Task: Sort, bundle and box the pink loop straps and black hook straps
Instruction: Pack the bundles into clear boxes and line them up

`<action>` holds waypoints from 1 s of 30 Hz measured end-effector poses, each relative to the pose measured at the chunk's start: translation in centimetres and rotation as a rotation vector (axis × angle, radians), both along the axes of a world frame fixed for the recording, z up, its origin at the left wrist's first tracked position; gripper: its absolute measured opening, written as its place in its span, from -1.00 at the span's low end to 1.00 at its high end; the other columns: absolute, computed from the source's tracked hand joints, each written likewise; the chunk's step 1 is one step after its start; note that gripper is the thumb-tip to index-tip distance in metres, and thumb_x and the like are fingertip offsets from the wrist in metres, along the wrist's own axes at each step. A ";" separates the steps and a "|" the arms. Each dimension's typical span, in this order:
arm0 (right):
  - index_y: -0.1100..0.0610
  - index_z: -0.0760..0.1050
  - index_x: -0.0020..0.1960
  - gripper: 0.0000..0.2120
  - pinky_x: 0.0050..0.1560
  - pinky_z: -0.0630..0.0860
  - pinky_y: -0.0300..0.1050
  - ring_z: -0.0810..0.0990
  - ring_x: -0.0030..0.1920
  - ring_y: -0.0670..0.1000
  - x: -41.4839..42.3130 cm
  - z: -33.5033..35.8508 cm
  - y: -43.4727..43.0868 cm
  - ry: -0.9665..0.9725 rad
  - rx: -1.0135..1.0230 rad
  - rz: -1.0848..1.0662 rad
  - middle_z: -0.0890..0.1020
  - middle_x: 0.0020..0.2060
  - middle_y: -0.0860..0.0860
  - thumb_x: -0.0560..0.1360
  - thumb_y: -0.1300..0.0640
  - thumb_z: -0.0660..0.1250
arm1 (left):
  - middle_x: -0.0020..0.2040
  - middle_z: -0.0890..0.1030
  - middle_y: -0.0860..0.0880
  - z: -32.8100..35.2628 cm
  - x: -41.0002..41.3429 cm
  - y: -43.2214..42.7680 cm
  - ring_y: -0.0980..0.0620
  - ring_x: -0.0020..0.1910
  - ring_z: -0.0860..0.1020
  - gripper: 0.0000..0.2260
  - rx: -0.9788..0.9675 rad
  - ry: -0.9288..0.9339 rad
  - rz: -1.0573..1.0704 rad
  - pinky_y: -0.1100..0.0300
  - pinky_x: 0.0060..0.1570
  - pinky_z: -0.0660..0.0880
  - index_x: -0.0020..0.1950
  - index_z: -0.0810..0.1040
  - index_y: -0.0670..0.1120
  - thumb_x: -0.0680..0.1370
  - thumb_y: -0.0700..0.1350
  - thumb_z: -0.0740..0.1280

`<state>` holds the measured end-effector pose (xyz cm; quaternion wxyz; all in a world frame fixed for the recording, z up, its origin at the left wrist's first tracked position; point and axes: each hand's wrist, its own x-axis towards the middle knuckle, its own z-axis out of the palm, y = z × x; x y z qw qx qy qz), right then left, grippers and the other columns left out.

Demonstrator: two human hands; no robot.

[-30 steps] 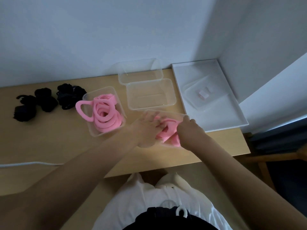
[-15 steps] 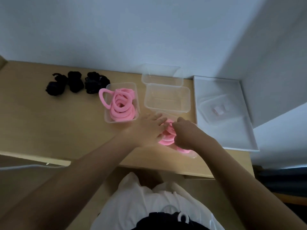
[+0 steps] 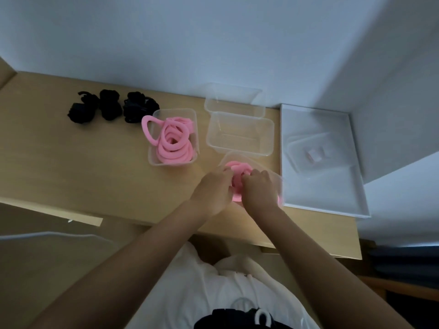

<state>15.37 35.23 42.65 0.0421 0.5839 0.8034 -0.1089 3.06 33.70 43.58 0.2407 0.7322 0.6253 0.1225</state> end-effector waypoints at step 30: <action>0.22 0.58 -0.06 -0.74 -0.18 0.39 -0.15 0.45 -0.14 0.02 1.3 1.8 2.7 0.213 0.151 0.016 0.56 -0.13 0.08 0.57 0.15 0.14 | 0.39 0.40 -0.12 0.5 -0.4 2.0 -0.11 0.39 0.28 -0.60 0.117 0.049 -0.008 0.08 0.38 0.22 0.40 0.40 -0.17 0.54 -0.27 0.19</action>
